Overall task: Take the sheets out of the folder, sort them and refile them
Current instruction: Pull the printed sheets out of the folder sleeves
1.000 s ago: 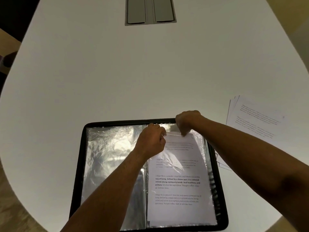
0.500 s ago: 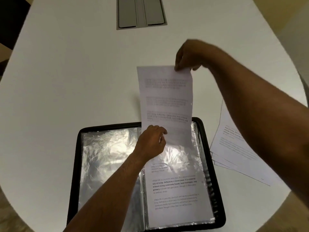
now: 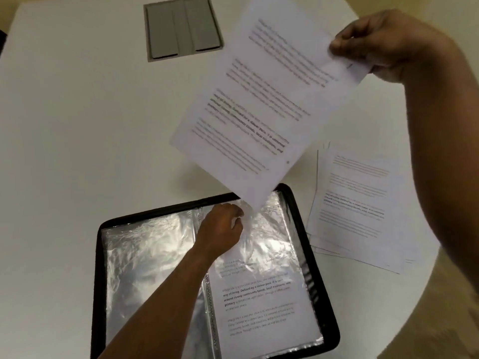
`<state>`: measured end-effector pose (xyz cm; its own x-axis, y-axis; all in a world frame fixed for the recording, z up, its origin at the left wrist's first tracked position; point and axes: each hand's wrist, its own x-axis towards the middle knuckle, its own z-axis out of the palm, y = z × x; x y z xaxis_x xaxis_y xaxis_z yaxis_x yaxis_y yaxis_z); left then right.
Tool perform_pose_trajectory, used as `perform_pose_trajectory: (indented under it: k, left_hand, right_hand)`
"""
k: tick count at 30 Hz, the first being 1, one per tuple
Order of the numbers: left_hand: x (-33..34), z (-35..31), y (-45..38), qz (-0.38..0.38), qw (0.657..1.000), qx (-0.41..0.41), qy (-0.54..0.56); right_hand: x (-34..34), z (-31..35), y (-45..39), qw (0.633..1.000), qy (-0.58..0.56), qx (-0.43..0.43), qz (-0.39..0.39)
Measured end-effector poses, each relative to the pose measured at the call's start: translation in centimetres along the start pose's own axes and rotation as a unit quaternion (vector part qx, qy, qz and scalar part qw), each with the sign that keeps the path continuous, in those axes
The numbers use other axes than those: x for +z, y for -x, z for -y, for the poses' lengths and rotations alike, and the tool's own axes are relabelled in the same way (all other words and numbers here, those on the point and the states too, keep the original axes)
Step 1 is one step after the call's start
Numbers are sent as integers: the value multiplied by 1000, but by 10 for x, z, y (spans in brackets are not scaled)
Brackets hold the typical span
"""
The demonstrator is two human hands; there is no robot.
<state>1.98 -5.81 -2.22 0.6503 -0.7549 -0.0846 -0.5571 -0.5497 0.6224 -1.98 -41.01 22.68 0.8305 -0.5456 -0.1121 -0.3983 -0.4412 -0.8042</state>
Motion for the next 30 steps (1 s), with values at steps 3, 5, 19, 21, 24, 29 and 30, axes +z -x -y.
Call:
perform_pose_trajectory:
  k: [3,5,19,21,24,29,30]
  left_hand:
    - [5,1,-5,3,1000,8,-1]
    - [7,1,-9,1,1000,7,15]
    - [28,-15,-29,11,999,-14,46]
    - [32,-20,-32,10,998,-22,62]
    - [36,-30,-37,17,998,-16,57]
    - [38,-46,-42,22,996,-19,79]
    - [38,-50,-41,19,996,-22,86]
  right_hand:
    - [-25,-46,-3,998,-2,50,32]
    - [-38,-80,-5,995,-1,80,58]
    - [-21,-258,10,955,84,263,113]
    - [-15,-273,11,957,90,263,84]
    - [-3,-288,12,957,157,243,-17]
    - [59,-266,41,956,154,118,-220]
    - [80,-252,55,967,113,92,-208]
